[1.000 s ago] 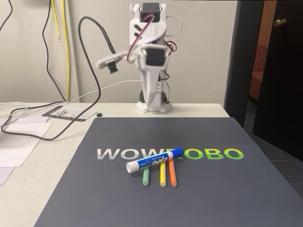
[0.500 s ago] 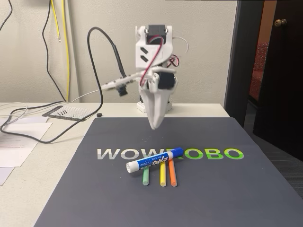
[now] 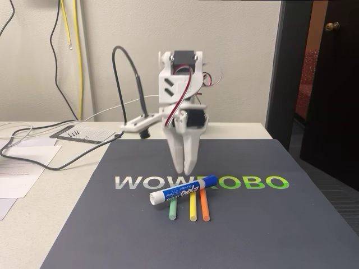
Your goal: Pick up the blue marker.
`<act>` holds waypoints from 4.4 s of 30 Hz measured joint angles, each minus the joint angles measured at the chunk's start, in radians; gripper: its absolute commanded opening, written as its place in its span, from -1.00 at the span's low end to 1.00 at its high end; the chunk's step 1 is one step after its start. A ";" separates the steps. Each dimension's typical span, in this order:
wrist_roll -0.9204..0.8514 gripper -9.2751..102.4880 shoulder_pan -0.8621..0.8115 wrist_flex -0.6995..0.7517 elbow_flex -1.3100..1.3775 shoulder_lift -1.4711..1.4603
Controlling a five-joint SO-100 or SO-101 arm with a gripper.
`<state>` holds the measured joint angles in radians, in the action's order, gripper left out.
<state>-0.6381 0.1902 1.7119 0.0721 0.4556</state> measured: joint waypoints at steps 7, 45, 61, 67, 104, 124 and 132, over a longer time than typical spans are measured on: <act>-0.028 -0.38 -0.021 0.000 0.000 -0.038; -0.152 -0.61 -0.043 0.091 0.173 -0.213; -0.135 -0.83 -0.026 0.094 0.207 -0.236; -0.058 -0.83 -0.026 0.075 0.209 -0.236; 0.816 -0.83 0.023 0.161 0.054 0.541; 0.822 -0.83 -0.009 0.161 -0.690 1.285; 0.822 -0.83 -0.015 0.161 -0.999 1.652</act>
<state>0.1841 0.1749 1.8730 -0.9265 2.1077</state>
